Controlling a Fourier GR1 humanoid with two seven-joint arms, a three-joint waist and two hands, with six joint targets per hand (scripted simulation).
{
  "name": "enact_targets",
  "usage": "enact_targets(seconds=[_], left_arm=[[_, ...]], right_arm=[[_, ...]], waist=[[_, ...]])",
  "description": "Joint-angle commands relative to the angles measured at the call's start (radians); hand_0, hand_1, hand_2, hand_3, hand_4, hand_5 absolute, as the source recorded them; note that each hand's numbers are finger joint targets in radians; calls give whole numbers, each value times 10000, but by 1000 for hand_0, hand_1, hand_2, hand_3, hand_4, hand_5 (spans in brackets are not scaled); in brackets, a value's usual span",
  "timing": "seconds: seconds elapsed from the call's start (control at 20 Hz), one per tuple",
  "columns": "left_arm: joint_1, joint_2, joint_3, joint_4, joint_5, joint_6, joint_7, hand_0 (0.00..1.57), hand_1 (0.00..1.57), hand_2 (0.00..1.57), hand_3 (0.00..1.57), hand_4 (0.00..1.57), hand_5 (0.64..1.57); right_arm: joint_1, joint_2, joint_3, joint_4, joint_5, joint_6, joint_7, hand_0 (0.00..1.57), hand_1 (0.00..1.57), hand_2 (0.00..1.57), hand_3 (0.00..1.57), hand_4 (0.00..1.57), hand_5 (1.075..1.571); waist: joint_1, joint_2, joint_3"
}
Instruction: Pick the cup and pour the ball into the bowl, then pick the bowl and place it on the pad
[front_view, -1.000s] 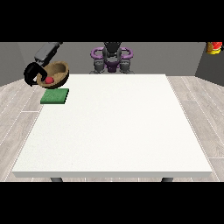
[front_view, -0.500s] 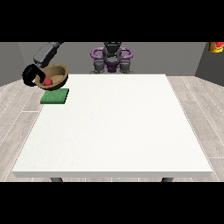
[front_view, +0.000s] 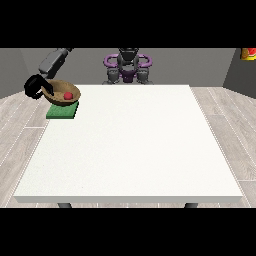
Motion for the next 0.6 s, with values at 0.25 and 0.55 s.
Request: enact_targets(seconds=[0.25, 0.55], left_arm=[[-330, 309, 8, -328, 424, -179, 77, 0, 0, 0, 0, 1190, 1566], [-132, 373, 35, 95, 296, -299, -415, 0, 0, 0, 0, 1205, 1568]], right_arm=[[-747, -298, -324, 469, -49, -541, -755, 1259, 1259, 1353, 911, 115, 1529], [-713, -323, 638, 413, 564, 422, -154, 0, 0, 0, 0, 0, 1435]], waist=[[441, 866, 10], [453, 719, -1]])
